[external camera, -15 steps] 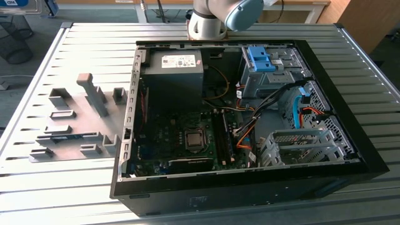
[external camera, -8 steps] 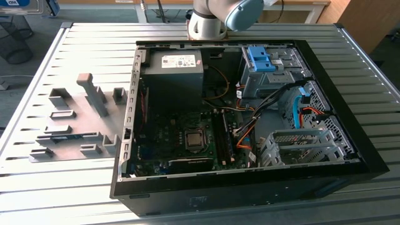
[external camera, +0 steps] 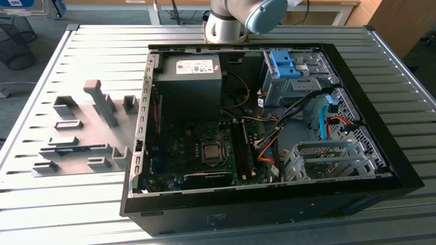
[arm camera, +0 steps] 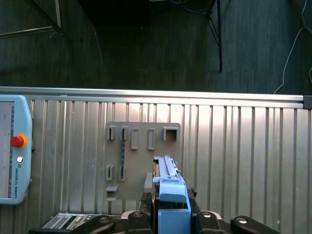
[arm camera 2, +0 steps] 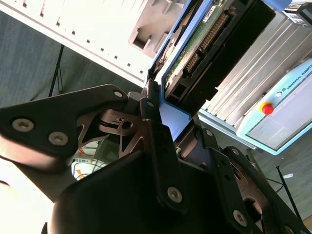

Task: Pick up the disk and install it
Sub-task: 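Pick up the disk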

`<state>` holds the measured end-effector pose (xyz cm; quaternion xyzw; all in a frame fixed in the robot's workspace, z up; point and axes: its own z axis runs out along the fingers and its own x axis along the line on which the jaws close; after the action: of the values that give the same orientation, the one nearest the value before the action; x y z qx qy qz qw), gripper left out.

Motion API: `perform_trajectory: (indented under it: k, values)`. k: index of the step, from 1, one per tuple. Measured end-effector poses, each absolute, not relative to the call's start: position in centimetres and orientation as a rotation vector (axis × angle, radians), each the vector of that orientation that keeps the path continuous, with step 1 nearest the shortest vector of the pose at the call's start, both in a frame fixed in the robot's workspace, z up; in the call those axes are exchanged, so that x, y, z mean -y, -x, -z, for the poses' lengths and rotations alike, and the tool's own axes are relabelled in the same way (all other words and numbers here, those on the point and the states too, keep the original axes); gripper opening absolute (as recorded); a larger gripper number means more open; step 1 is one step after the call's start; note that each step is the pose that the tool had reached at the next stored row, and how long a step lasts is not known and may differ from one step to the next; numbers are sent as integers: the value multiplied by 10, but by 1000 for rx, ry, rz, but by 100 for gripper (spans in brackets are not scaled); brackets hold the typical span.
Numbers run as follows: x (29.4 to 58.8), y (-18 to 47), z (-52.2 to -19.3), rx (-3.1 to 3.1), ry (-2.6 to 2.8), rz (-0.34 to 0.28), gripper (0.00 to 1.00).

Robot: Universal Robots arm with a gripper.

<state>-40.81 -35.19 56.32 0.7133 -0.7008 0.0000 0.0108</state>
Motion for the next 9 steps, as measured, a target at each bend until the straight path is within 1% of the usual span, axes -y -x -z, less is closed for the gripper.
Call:
perform_trajectory:
  k: [9]
  values:
    - [352, 402, -563, 2187, -2226, 0, 37]
